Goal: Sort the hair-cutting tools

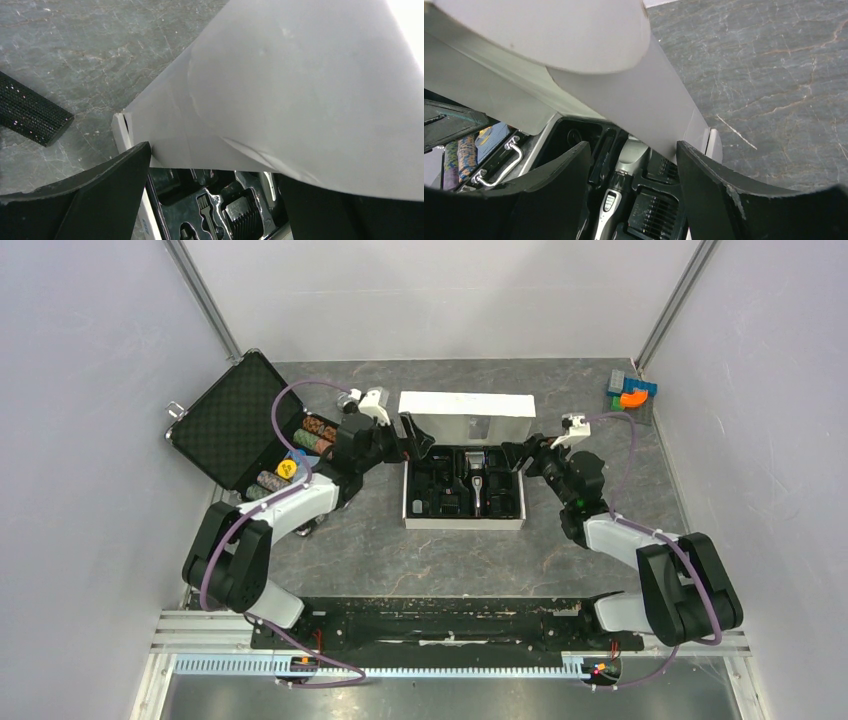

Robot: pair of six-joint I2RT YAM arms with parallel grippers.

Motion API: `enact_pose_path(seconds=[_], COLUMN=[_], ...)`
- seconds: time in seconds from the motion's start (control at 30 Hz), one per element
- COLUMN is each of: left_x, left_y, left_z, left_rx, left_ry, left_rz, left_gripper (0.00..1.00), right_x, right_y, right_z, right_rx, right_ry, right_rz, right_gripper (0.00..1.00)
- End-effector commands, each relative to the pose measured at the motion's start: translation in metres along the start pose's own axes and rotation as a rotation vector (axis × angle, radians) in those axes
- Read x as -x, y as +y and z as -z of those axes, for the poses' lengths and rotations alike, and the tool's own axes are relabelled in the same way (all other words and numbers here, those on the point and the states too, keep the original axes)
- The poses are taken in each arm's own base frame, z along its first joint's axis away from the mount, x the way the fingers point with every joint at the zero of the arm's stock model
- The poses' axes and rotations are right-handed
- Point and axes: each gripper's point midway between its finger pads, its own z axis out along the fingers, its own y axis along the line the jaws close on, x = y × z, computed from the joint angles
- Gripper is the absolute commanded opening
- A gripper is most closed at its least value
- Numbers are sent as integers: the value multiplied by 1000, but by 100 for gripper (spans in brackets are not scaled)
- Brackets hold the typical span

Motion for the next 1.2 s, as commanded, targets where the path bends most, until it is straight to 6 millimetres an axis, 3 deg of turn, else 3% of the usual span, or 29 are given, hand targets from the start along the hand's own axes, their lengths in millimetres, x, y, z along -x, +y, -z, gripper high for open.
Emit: enact_pose_path(seconds=[0.0, 0.43, 0.67, 0.9, 1.17], left_x=[7, -28, -40, -61, -89], left_y=[-14, -8, -5, -6, 10], left_z=[7, 13, 27, 55, 111], left_rx=[-42, -18, -4, -4, 61], left_ry=[-45, -3, -1, 39, 97], left_rz=[47, 95, 111, 154, 172], left_gripper=[99, 99, 100, 100, 100], right_x=[4, -21, -32, -46, -78], right_y=[9, 10, 11, 8, -2], right_z=[6, 19, 33, 56, 92], right_rx=[34, 48, 53, 43, -20], right_ry=[-38, 2, 17, 56, 207], right_rz=[-3, -22, -24, -10, 8], right_gripper=[66, 66, 67, 68, 71])
